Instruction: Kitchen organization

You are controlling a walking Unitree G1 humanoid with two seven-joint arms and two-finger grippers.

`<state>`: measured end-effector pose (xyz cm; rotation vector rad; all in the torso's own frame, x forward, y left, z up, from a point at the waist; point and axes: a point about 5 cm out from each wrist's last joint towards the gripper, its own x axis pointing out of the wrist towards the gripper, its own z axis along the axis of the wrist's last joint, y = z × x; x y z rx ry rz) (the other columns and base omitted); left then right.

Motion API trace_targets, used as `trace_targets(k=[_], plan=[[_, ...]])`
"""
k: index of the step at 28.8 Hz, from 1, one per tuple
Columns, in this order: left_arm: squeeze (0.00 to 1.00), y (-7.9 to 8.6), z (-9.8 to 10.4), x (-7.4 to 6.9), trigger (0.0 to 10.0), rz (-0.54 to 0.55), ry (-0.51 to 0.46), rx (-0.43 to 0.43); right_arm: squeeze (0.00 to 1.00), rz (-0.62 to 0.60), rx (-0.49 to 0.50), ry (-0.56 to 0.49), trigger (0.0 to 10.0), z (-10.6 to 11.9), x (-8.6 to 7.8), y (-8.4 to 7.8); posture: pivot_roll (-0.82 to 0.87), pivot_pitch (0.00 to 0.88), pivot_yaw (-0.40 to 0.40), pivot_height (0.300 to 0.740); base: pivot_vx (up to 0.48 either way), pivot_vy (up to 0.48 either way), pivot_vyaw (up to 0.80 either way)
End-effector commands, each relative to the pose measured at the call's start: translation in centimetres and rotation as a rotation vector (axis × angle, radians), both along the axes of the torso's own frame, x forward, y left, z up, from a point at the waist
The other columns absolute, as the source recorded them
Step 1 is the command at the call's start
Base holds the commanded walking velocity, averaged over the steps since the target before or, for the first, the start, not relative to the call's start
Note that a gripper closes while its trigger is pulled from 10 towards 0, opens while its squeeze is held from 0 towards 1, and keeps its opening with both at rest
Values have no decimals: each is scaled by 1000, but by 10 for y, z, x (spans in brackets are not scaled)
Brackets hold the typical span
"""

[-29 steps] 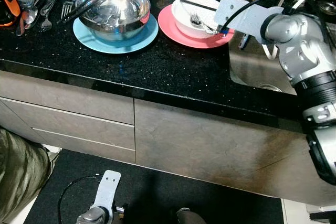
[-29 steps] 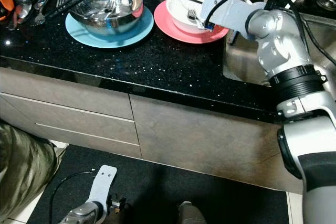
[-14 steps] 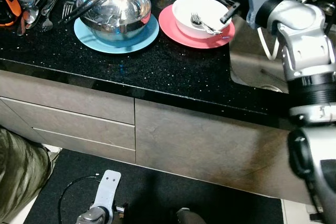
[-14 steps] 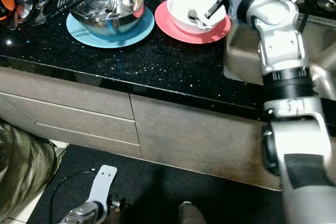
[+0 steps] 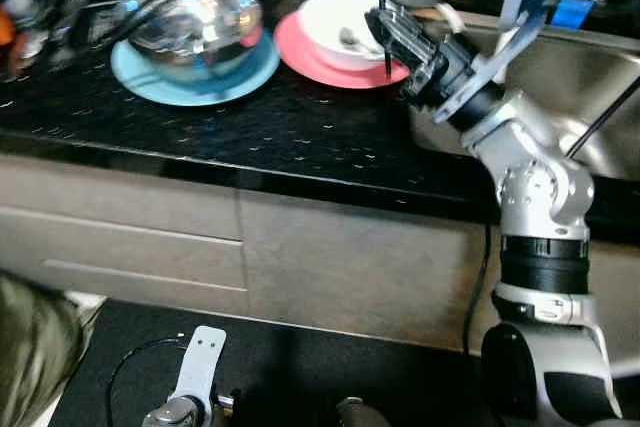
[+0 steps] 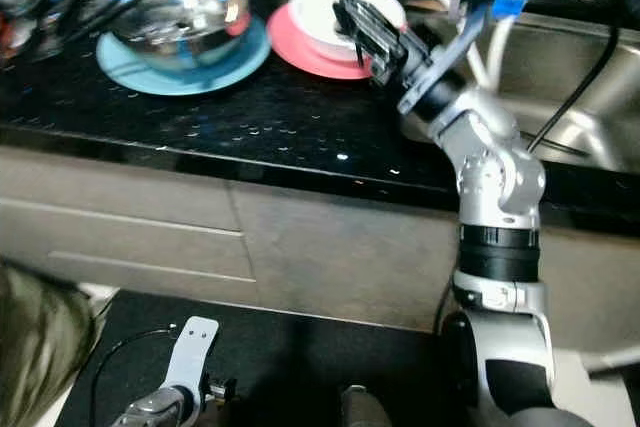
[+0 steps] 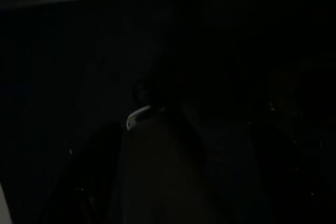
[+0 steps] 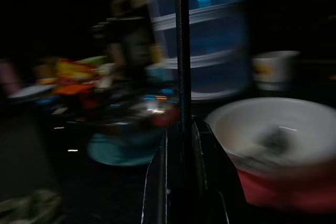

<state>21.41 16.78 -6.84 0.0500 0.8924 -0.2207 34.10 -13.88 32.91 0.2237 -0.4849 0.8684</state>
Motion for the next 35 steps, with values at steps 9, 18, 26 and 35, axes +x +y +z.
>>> trace_targets(k=[9, 18, 26, 35], plan=[[0, 1, -7, -11, 10000, 9, 39, 0, 0, -432, -388, 49, 10000, -18, 33, 1, -9, 147, -24, 740, 0, 0, -622], [0, -1, -7, -12, 10000, 5, 42, -1, 0, -687, -779, -32, 10000, -13, 62, 12, 1, 153, -39, 740, 0, 0, 0], [0, -3, -8, -14, 10000, 9, 43, -5, 1000, -962, -1114, -107, 10000, -1, 78, -9, 3, 163, -50, 740, 0, 0, 0], [0, -3, -8, -13, 10000, 8, 42, -7, 0, -614, -368, -167, 10000, 45, 53, 22, -1, 171, -42, 740, 0, 0, 0]])
